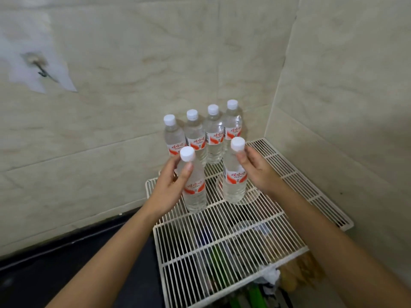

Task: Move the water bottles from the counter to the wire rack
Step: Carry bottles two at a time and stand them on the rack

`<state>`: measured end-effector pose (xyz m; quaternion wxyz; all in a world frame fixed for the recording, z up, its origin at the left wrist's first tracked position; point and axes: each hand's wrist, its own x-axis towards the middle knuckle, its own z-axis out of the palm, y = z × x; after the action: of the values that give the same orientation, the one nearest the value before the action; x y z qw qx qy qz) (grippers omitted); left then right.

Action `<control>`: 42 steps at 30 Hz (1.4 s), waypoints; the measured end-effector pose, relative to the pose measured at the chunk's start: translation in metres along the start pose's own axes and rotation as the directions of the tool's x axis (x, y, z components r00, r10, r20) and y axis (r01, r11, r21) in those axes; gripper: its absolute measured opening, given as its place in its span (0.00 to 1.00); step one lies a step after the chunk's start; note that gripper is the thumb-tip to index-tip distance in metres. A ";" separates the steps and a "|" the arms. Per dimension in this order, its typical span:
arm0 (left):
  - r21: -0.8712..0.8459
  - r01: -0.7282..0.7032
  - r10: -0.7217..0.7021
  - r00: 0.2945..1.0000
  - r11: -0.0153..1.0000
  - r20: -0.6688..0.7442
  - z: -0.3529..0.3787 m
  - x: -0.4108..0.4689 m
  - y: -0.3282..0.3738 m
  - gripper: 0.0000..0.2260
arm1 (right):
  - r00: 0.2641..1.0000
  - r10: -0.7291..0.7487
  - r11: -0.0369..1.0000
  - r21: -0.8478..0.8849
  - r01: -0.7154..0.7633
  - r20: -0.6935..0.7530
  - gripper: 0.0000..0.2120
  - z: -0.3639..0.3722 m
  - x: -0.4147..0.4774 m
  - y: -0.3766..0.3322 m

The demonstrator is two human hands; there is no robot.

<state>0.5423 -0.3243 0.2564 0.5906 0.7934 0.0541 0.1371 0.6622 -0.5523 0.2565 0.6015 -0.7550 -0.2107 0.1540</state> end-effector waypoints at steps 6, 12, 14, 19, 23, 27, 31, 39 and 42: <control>0.246 0.148 -0.164 0.986 0.958 0.043 0.002 -0.026 -0.036 0.42 | 0.990 0.116 0.967 -0.237 -0.094 0.079 0.39 0.004 -0.013 0.037; 0.209 0.177 -0.163 0.983 0.962 -0.081 0.021 -0.016 -0.049 0.30 | 0.992 0.107 0.986 -0.136 -0.097 0.062 0.38 0.023 0.006 0.049; 0.173 0.175 -0.152 0.978 0.969 -0.139 0.020 -0.007 -0.053 0.29 | 0.994 0.089 0.987 -0.143 -0.079 0.063 0.40 0.038 0.017 0.048; 0.153 0.197 -0.164 0.965 0.968 -0.203 0.006 0.025 -0.057 0.28 | 0.990 0.061 0.978 -0.204 -0.034 0.130 0.35 0.062 0.047 0.042; 0.167 0.229 -0.191 0.957 0.959 -0.218 0.002 0.038 -0.063 0.27 | 0.998 0.008 0.980 -0.197 0.005 0.062 0.35 0.076 0.061 0.047; 0.239 0.215 -0.170 0.966 0.947 -0.195 0.002 0.044 -0.074 0.24 | 0.997 -0.011 0.971 -0.236 0.027 0.070 0.38 0.079 0.074 0.057; 0.276 0.219 -0.166 0.965 0.936 -0.203 0.002 0.049 -0.080 0.25 | 0.997 0.007 0.967 -0.254 0.014 0.082 0.38 0.079 0.079 0.057; 0.300 0.243 -0.204 0.966 0.922 -0.158 0.000 0.039 -0.079 0.33 | 0.998 -0.056 0.950 -0.308 0.058 0.018 0.48 0.089 0.069 0.078; 0.452 0.262 -0.176 0.959 0.853 -0.223 -0.011 0.019 -0.073 0.40 | 0.968 -0.175 0.877 -0.475 0.070 -0.180 0.52 0.110 0.045 0.080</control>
<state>0.5625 -0.2879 0.1929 0.3819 0.8877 0.2276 0.1200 0.6583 -0.4521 0.1549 0.4311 -0.8743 -0.2220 -0.0228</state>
